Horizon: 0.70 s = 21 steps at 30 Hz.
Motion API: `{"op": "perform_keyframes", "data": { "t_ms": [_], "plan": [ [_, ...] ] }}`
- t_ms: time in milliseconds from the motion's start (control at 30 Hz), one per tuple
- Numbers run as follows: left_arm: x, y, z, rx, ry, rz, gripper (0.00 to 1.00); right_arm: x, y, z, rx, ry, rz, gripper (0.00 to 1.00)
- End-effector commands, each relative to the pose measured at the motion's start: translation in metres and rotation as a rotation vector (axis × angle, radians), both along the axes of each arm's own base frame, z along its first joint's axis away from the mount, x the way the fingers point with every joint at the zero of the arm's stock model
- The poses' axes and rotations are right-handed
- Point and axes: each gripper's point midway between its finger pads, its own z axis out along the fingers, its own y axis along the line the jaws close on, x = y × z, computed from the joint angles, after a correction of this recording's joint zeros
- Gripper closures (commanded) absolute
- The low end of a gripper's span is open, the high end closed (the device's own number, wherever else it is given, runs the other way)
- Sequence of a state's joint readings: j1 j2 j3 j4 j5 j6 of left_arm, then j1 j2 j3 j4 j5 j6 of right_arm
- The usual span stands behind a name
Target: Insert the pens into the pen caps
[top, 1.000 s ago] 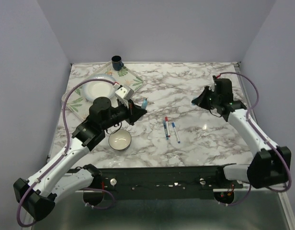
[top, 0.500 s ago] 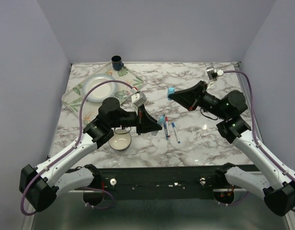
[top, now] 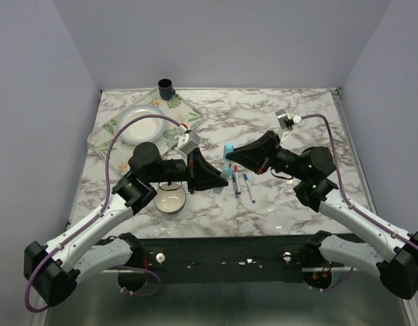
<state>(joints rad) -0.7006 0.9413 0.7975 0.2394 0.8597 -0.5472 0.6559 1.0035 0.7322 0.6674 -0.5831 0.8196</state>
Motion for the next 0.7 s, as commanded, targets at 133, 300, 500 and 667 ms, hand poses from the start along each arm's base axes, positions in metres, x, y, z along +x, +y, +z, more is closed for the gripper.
{"op": "perform_keyframes", "data": {
  "t_ms": [133, 300, 500, 667],
  "plan": [
    [-0.002, 0.002, 0.003, -0.012, -0.016, -0.001, 1.0, -0.013, -0.004, 0.015, 0.083, -0.04, 0.002, 0.99],
    [-0.002, 0.003, 0.003, -0.01, -0.02, 0.005, 1.0, -0.015, -0.008, 0.027, 0.078, -0.066, -0.018, 0.99],
    [-0.001, 0.004, 0.004, -0.009, -0.032, 0.019, 1.0, -0.02, -0.007, 0.025, 0.073, -0.058, -0.005, 0.99],
    [0.0, 0.005, 0.005, -0.01, -0.038, 0.034, 1.0, -0.018, -0.003, 0.008, 0.057, -0.025, -0.015, 0.99]
  ]
}}
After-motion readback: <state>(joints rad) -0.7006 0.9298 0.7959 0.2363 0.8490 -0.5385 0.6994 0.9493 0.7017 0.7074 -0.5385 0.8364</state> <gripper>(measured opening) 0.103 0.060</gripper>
